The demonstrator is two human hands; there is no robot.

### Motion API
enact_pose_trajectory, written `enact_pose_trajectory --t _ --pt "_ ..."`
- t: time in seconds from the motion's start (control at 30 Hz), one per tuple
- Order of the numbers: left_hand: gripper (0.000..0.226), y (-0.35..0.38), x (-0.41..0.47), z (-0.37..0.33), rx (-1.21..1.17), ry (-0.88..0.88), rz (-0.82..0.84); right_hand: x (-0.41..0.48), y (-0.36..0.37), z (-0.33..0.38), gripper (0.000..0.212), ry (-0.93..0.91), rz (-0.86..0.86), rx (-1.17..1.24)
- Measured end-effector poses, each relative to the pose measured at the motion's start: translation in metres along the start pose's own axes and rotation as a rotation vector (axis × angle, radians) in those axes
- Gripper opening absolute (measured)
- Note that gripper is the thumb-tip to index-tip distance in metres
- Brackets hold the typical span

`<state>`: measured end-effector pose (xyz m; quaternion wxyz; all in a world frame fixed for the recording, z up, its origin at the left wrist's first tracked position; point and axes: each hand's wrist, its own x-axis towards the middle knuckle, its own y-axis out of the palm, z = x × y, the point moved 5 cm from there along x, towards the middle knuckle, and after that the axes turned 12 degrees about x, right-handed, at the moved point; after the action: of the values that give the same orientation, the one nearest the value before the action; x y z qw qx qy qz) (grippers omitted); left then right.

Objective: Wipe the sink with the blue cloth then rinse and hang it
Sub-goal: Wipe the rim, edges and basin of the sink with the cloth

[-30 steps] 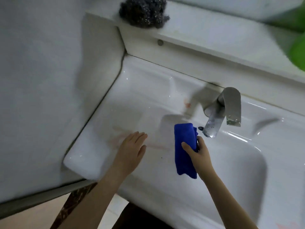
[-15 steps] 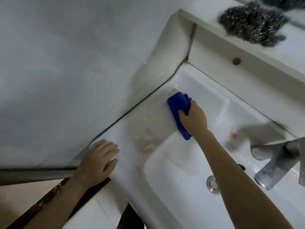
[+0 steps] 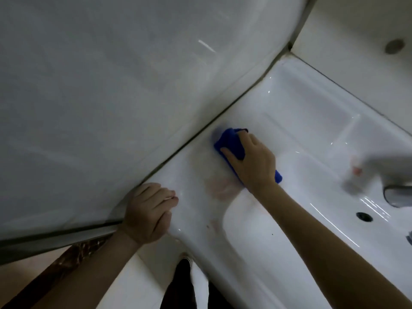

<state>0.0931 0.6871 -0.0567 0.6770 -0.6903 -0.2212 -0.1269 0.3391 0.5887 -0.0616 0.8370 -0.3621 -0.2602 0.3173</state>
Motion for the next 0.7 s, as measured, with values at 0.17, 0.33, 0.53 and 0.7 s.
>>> enact_pose_trajectory --t 0.17,0.33,0.53,0.7 --pt "0.051 0.006 -0.007 0.005 -0.023 -0.011 -0.034 0.017 -0.016 -0.030 0.042 0.079 -0.006 -0.012" --pt "0.052 0.007 -0.006 0.003 -0.035 0.008 -0.036 0.046 -0.027 -0.043 0.040 0.338 -0.184 -0.030" --pt "0.051 0.004 -0.002 0.003 -0.030 0.015 -0.057 -0.027 0.008 0.025 0.041 -0.076 0.112 0.030" --pt "0.048 0.009 -0.004 0.004 -0.039 0.017 -0.064 0.053 -0.040 -0.066 0.043 0.329 -0.186 -0.091"
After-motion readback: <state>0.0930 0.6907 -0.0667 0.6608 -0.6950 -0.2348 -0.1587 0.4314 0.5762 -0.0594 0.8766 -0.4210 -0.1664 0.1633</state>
